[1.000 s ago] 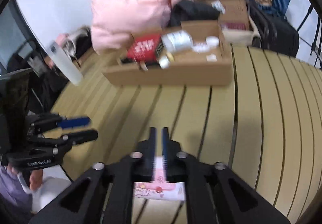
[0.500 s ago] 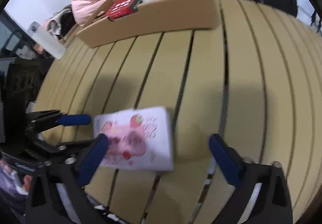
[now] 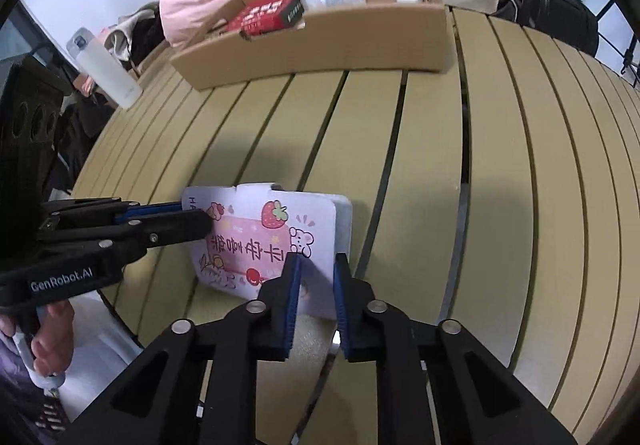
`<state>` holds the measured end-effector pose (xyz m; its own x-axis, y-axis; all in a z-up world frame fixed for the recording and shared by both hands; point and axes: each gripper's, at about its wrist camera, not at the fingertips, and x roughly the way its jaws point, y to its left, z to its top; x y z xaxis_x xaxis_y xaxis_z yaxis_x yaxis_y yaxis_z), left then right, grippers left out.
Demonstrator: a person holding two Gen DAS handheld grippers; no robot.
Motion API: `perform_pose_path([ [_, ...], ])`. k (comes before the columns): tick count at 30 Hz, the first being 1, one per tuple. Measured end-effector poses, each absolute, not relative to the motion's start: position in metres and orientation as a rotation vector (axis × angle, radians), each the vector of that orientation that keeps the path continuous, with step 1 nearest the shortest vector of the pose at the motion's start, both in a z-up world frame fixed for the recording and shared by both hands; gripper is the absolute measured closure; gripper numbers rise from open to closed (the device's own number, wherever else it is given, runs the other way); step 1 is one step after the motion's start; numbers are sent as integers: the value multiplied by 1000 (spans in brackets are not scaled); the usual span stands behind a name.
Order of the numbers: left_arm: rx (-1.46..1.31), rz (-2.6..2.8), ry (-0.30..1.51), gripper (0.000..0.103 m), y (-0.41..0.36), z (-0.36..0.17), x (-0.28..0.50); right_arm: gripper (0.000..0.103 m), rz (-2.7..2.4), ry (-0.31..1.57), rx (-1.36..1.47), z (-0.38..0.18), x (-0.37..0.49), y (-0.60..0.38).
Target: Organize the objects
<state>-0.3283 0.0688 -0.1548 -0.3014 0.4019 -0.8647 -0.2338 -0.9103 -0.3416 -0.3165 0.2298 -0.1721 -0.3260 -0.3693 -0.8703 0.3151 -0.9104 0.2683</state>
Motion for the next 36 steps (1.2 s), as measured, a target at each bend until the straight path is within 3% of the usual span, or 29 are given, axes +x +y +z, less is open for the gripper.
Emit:
perform_pose_path([
  [7,-1458,2295,-228,95,65,-104,-377,91,-2315,-142,1405,-135,-342,228],
  [14,-1469,2308,-325,95,63,-60,-488,92,-2361,-132,1337,-72,-441,224],
  [22,-1666,2281,-306,95,76,-117,-567,92,-2330,-148,1524,-93,-540,219],
  [25,-1714,2316,-184,77,82,-142,-575,92,-2346,-89,1607,-124,-554,215],
  [28,-1650,2376,-183,54,70,-135,-568,81,-2303,-79,1653,-145,-561,212],
  [29,-1628,2402,-177,45,67,-129,-566,62,-2319,-63,1628,-145,-560,212],
  [30,-1604,2438,-154,39,62,-121,-563,27,-2344,-36,1595,-143,-558,213],
  [31,-1579,2481,-122,29,57,-112,-558,17,-2353,-31,1579,-140,-557,214],
  [32,-1562,2508,-98,20,52,-105,-555,13,-2336,-61,1562,-138,-557,215],
  [34,-1506,2572,-38,13,40,-87,-541,13,-2370,-48,1559,-129,-555,215],
  [36,-1459,2642,43,10,27,-71,-524,13,-2405,-7,1542,-118,-546,216],
])
